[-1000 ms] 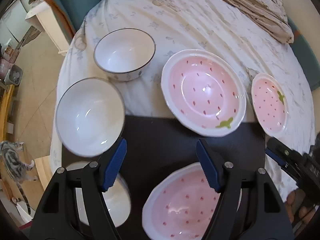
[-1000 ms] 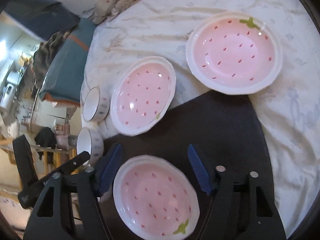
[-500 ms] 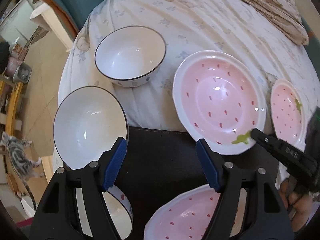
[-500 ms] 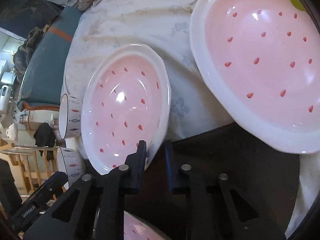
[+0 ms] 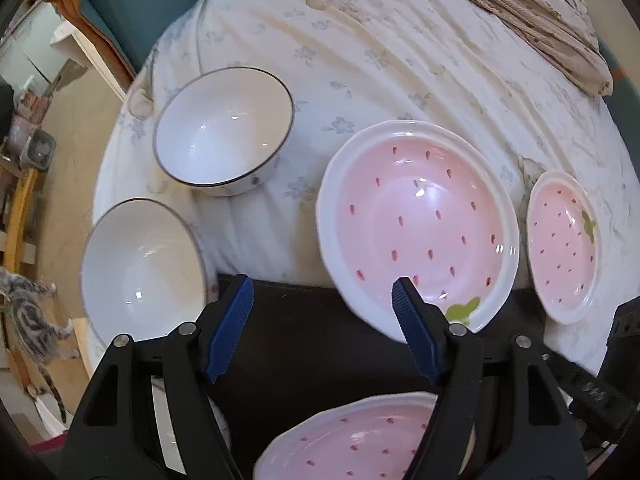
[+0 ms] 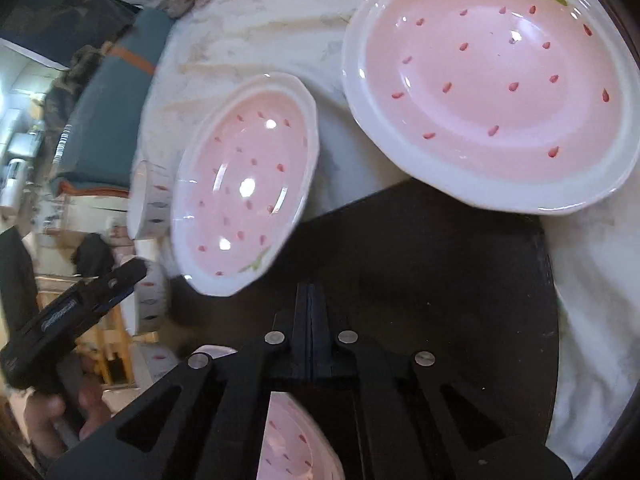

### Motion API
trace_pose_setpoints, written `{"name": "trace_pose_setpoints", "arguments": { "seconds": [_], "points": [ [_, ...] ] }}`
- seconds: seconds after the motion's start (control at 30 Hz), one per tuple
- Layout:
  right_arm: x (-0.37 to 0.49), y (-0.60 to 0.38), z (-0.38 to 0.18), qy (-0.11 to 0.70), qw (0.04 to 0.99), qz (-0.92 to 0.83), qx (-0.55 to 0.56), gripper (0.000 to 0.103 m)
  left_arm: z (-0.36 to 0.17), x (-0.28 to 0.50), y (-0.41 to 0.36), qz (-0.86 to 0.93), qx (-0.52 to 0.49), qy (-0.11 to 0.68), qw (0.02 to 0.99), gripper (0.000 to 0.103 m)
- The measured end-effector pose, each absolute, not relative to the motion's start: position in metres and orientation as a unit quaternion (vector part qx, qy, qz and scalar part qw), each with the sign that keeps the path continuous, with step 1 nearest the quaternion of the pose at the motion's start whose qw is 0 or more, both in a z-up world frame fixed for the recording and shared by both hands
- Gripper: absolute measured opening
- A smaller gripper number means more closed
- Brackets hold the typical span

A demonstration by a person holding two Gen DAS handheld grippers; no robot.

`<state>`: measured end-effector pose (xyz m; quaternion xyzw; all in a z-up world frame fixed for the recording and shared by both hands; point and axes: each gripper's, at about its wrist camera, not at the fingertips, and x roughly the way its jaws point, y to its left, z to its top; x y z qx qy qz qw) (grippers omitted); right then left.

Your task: Organize plates and bowls

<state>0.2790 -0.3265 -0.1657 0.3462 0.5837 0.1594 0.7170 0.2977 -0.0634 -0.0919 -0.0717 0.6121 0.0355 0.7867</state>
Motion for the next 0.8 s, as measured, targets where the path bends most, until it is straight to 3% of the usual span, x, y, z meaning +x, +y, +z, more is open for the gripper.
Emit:
{"name": "trace_pose_setpoints", "arguments": {
  "seconds": [0.03,0.27,0.4,0.7,0.77,0.8],
  "points": [
    [0.283,-0.332,-0.164,0.573,0.710,0.168,0.373,0.006,-0.096,0.302,-0.063,0.037,-0.076,0.617,0.783,0.069],
    [0.312,-0.340,-0.174,0.562,0.700,0.151,0.413,0.010,-0.123,0.324,-0.066,0.055,-0.117,0.635,0.762,0.069],
    [0.319,-0.343,-0.192,0.561,0.684,0.141,0.445,0.008,-0.138,0.332,-0.074,0.057,-0.111,0.645,0.754,0.056],
    [0.317,-0.351,-0.187,0.555,0.691,0.134,0.443,0.011,-0.160,0.333,-0.064,0.064,-0.144,0.657,0.738,0.055],
    [0.319,-0.352,-0.182,0.548,0.701,0.119,0.441,0.024,-0.163,0.337,-0.066,0.048,-0.151,0.659,0.735,0.055],
    [0.320,-0.352,-0.183,0.553,0.694,0.121,0.444,0.047,-0.165,0.338,-0.067,0.048,-0.148,0.660,0.735,0.055]
  ]
}}
